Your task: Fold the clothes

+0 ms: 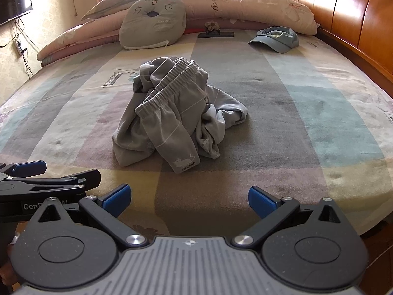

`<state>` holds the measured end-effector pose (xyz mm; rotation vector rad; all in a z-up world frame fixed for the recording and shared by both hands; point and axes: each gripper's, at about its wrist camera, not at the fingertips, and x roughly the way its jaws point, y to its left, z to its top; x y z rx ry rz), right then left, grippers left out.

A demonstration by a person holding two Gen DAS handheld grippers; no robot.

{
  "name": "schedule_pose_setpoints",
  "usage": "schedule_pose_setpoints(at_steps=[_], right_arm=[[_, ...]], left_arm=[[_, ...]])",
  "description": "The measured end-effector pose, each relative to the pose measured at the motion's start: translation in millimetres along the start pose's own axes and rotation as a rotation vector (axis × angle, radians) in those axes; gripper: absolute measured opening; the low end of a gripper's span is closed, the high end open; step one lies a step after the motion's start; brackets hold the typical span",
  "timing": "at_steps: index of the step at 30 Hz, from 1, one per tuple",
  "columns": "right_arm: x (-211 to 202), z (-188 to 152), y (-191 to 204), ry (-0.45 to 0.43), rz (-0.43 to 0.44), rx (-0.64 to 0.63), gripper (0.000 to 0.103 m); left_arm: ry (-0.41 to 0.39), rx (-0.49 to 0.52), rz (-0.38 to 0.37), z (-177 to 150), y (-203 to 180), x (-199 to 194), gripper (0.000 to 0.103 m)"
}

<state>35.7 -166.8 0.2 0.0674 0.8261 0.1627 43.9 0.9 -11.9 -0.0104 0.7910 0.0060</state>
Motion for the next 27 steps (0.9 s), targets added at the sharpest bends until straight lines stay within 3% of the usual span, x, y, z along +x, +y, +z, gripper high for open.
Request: schedule_pose_setpoints(at_steps=[17, 27], right_arm=[[60.6, 34.3, -10.6, 0.047, 0.000, 0.005, 0.103], [78.8, 71.1, -35.4, 0.059, -0.075, 0.046, 0.103]], left_arm=[[0.053, 0.051, 0.002, 37.4, 1.1, 61.6, 0.102], [0.088, 0.091, -0.017, 79.0, 3.5, 88.8, 0.102]])
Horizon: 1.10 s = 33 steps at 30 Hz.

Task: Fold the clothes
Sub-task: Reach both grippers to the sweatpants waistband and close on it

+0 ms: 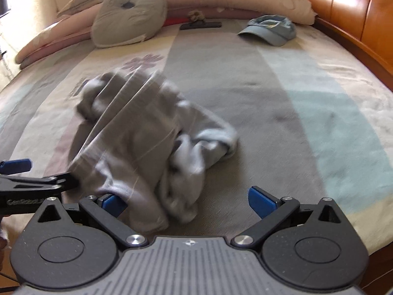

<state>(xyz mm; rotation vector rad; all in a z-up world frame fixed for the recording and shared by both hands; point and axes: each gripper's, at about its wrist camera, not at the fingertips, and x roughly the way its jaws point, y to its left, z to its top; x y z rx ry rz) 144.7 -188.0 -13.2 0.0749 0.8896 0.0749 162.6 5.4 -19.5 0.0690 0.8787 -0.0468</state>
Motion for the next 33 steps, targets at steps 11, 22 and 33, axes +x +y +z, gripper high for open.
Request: schedule_pose_setpoints(at_steps=[11, 22, 33], right_arm=[[12.7, 43.7, -18.3, 0.072, -0.093, 0.004, 0.103], [7.9, 39.2, -14.2, 0.185, -0.054, 0.086, 0.103], [18.2, 45.1, -46.5, 0.188, -0.169, 0.150, 0.103]], left_arm=[[0.020, 0.110, -0.053, 54.4, -3.4, 16.0, 0.102], [0.098, 0.244, -0.148, 70.3, 0.6, 28.1, 0.102], [0.122, 0.285, -0.162, 80.6, -7.7, 33.3, 0.102]])
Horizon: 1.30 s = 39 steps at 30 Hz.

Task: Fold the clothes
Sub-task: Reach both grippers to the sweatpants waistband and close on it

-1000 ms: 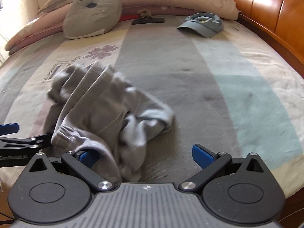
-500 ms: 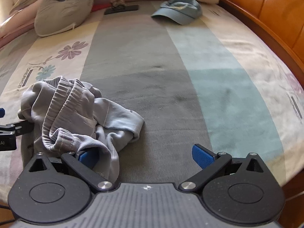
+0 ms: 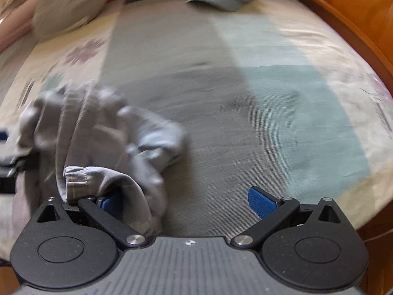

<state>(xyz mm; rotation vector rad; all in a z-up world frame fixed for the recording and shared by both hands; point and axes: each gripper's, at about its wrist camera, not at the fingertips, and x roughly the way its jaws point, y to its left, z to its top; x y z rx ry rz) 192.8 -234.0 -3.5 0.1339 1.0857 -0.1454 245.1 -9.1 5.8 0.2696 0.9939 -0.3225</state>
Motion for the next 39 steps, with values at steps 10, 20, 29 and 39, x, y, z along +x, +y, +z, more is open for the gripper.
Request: schedule_pose_setpoints(at_steps=[10, 20, 29, 39], right_arm=[[8.7, 25.0, -44.0, -0.080, 0.159, -0.089, 0.103], [26.7, 11.3, -21.2, -0.094, 0.446, -0.447, 0.102], [24.3, 25.0, -26.7, -0.056, 0.568, -0.476, 0.102], [8.4, 62.5, -11.8, -0.099, 0.649, -0.555, 0.099]], left_arm=[[-0.035, 0.016, 0.061, 9.9, -29.4, -4.4, 0.102], [-0.043, -0.063, -0.011, -13.6, -36.7, 24.0, 0.102], [0.013, -0.211, -0.058, -16.3, -21.8, 35.5, 0.102], [-0.071, -0.063, 0.005, 5.7, -35.5, -19.6, 0.102]])
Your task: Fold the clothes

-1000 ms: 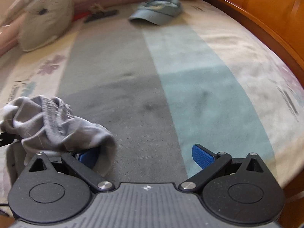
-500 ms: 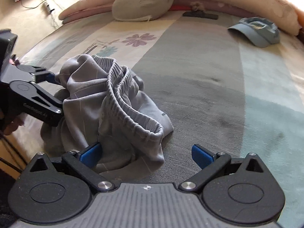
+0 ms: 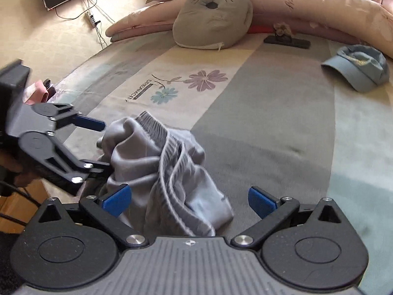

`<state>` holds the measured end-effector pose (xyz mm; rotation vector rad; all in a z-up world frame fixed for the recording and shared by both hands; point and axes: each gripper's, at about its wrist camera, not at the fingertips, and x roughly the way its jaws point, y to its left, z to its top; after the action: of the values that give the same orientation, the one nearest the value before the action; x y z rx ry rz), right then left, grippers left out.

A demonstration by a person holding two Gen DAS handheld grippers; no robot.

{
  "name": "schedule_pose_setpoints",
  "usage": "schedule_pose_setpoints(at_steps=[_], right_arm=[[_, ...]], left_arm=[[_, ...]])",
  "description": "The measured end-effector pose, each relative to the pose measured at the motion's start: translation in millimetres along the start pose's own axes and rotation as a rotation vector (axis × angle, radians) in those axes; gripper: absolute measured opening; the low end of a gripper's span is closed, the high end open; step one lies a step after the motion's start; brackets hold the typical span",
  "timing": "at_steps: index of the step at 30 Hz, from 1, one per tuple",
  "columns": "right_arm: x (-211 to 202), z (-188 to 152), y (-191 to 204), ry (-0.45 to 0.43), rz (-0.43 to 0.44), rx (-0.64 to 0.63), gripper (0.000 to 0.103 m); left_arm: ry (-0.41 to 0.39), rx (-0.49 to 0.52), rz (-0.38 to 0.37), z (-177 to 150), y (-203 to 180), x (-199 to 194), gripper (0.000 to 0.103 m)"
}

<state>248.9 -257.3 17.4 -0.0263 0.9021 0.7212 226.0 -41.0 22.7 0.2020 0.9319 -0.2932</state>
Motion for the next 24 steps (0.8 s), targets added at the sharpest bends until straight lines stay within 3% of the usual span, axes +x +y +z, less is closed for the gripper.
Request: schedule_pose_setpoints(at_steps=[5, 8, 12, 24], right_arm=[[15.4, 10.2, -1.8, 0.054, 0.062, 0.004, 0.053], [24.7, 9.5, 0.5, 0.092, 0.086, 0.003, 0.038], [30.2, 9.4, 6.0, 0.112, 0.096, -0.003, 0.031], [29.4, 5.8, 17.8, 0.125, 0.004, 0.036, 0.037]], left_arm=[[-0.044, -0.017, 0.006, 4.5, 1.0, -13.8, 0.102], [-0.063, -0.010, -0.009, 5.6, 2.3, -16.1, 0.101], [-0.057, -0.006, -0.033, 5.9, 7.4, -9.6, 0.093], [-0.023, 0.020, -0.160, 1.1, 23.7, 10.4, 0.092]])
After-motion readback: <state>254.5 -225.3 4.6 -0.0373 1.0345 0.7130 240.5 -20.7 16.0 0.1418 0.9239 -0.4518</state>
